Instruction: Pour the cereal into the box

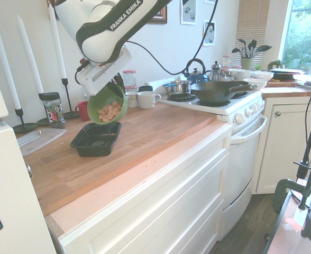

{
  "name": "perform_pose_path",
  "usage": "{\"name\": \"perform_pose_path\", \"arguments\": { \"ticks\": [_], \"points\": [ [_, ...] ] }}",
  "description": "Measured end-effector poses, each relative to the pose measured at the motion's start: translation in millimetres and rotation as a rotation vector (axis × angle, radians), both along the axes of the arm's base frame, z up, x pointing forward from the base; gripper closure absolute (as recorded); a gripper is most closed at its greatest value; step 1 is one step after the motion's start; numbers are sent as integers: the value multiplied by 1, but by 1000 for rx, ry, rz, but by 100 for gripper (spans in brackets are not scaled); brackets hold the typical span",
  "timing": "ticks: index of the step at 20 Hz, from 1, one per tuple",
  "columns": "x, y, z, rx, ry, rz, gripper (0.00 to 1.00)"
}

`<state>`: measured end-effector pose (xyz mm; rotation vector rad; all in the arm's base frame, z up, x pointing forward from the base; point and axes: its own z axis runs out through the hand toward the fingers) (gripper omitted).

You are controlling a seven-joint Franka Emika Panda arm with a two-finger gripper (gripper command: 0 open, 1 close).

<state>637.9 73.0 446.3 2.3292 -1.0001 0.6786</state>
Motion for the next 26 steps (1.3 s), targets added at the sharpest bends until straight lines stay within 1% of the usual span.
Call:
{"name": "perform_pose_path", "arguments": {
  "ticks": [6, 11, 19, 23, 26],
  "points": [
    [16, 34, -20, -255, -33, 69, 100],
    [22, 61, -45, -393, -50, 130, 100],
    [18, 91, -70, -615, -107, 215, 100],
    [13, 103, -79, -689, -142, 257, 100],
    [10, 107, -84, -682, -156, 256, 100]
  ]
}}
